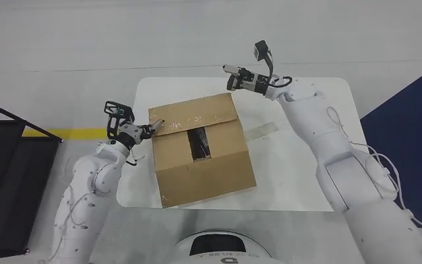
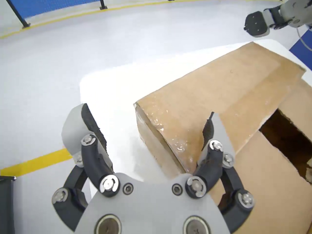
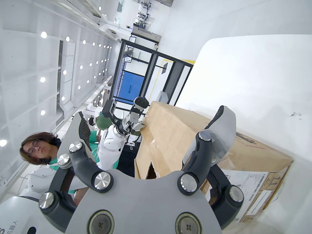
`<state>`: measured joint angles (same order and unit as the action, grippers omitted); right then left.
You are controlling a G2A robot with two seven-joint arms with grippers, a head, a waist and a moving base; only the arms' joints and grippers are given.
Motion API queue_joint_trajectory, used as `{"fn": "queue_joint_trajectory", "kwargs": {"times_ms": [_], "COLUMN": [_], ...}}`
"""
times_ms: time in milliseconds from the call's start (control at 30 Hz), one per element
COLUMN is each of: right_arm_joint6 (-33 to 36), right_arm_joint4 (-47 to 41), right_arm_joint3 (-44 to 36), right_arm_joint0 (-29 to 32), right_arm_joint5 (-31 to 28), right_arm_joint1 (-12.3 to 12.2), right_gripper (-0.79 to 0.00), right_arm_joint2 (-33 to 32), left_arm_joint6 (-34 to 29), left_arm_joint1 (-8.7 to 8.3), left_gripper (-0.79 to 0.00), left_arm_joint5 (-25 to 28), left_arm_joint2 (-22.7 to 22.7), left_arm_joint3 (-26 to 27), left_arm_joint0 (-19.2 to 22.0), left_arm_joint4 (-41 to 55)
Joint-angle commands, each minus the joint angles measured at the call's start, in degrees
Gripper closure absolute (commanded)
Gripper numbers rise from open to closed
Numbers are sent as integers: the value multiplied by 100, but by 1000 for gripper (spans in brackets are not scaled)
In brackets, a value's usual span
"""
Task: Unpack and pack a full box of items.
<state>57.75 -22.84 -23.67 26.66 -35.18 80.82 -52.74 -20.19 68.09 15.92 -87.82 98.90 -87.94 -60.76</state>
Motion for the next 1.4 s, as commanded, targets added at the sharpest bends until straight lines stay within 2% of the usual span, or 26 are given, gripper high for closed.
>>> {"fn": "queue_joint_trajectory", "kwargs": {"times_ms": [0,167,433,767,1100,1200,1367], "right_arm_joint6": [-73,-287,-622,-897,-1296,-1296,-1296], "right_arm_joint4": [84,281,564,957,1476,1476,1476], "right_arm_joint3": [-112,-420,-974,-2078,-3983,-3983,-3983], "right_arm_joint0": [24,133,467,1152,2158,2158,2158], "right_arm_joint5": [-44,-142,-248,-135,491,491,491], "right_arm_joint1": [-32,-112,-289,-598,-905,-905,-905], "right_gripper": [-785,-785,-785,-785,-785,-785,-785], "right_arm_joint2": [-32,-121,-357,-837,-1454,-1454,-1454], "left_arm_joint6": [-416,-1384,-1845,-2128,-2003,-1873,-1692], "left_arm_joint1": [-2,0,-5,26,107,107,58], "left_gripper": [-785,-785,-785,-785,-785,-785,-785], "left_arm_joint5": [-41,-145,-252,-478,-899,-932,-803], "left_arm_joint2": [-19,-21,7,486,1113,1184,1043], "left_arm_joint3": [-46,-215,-360,-710,-912,-926,-953], "left_arm_joint0": [71,345,688,1277,1850,1869,1593], "left_arm_joint4": [344,1330,2182,2419,2337,2172,1994]}}
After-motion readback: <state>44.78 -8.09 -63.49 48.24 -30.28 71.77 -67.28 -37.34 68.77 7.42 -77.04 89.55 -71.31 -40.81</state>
